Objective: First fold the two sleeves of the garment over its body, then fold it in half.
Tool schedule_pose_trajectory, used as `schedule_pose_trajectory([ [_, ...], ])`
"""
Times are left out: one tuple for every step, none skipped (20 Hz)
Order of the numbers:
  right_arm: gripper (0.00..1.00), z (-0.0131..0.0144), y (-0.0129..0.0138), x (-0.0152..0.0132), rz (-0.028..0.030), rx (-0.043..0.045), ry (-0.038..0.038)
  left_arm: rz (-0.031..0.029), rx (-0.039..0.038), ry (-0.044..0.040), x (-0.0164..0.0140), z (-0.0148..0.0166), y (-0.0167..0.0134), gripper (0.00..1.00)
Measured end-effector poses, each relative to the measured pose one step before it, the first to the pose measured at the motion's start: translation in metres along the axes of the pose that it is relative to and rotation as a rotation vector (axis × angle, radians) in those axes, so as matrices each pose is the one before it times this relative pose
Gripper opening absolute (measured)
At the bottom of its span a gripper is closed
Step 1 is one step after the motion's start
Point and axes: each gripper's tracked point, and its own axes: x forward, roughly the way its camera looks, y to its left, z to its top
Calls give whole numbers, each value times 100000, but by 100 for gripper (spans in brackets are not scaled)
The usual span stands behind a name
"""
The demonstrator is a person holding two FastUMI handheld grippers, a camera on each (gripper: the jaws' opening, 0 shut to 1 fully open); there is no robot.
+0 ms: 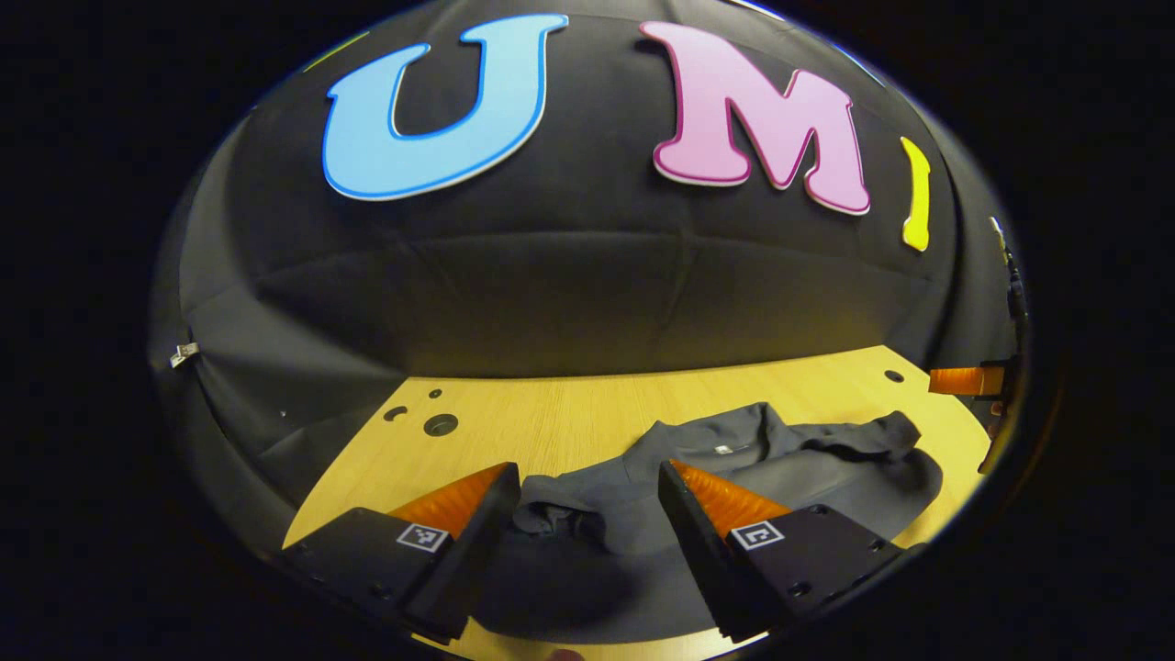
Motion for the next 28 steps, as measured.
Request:
schedule_pose_trajectory([
  [98,760,713,-1329,1725,8,-2006,-162,89,-1308,-1371,658,-124,96],
  [98,727,727,-1424,1606,39,-1811,-84,182,-1328,-1372,807,-61,96],
  [97,740,655,-1339,1174,-139,-1714,-715,-24,-1523,-1616,781,-215,96],
  [97,502,616,-1222,1352,154,-1069,-345,52,-1125,-1461,593,-236,96],
  [97,498,661,-1174,1356,274,-756,-292,181,-965,-1435,600,-190,96],
  [97,304,598,-1285,1239,-48,-657,-186,267,-989,-1250,446,-232,96],
  [97,448,580,-1182,1513,-793,-1096,-689,118,-724,-1243,412,-366,96],
  [97,361,410,-1081,798,-1686,-1156,-537,229,-488,-1218,313,-378,96],
  [97,321,374,-1219,1116,-1111,-839,-366,-642,-309,-1043,291,-289,96],
  [97,11,564,-1181,987,-441,-3,-977,-1352,-82,-1092,193,-547,96],
  [97,57,367,-1070,822,-215,-313,-912,-1352,-310,-1080,217,-561,96],
  [97,142,272,-1091,399,-581,-57,-1059,-803,-83,-814,-33,-431,96],
  [97,-59,235,-975,476,-1167,385,-953,-328,111,-879,-115,-353,96],
  [97,-122,347,-883,514,-1522,227,-1514,-166,-25,-884,-146,-545,96],
  [97,-148,339,-805,937,-1409,481,-1457,-80,-415,-913,-59,-487,96],
  [97,-303,276,-793,562,-993,872,-948,-69,-174,-691,-190,-212,96],
  [97,-256,202,-748,374,-329,404,-450,-387,741,-854,-406,-155,96],
  [97,-118,301,-598,382,436,7,-203,-512,450,-821,-319,-117,96],
  [97,-104,231,-601,200,405,-195,161,-577,56,-542,-204,-41,96],
  [97,-140,100,-615,172,50,-408,-199,-585,-552,-651,-64,-189,96],
  [97,-151,-40,-398,163,-505,-327,23,-394,-822,-713,-87,-67,96],
  [97,-297,-226,-289,-240,-187,21,136,36,-383,-560,-182,-14,96],
  [97,-261,-142,-266,-2,632,292,1087,549,497,-563,-477,107,96],
  [97,-96,-171,-254,154,724,-63,1394,445,783,-514,-399,153,96],
  [97,-106,-150,-258,377,643,-23,1493,-103,1096,-434,-509,107,96],
  [97,-156,-124,-179,480,267,183,1429,-312,917,-542,-401,1,96],
  [97,-249,-163,-143,976,329,441,1459,-403,303,-376,-314,37,96],
  [97,-431,-48,-85,1208,467,987,1442,-360,270,-421,-116,9,97],
])
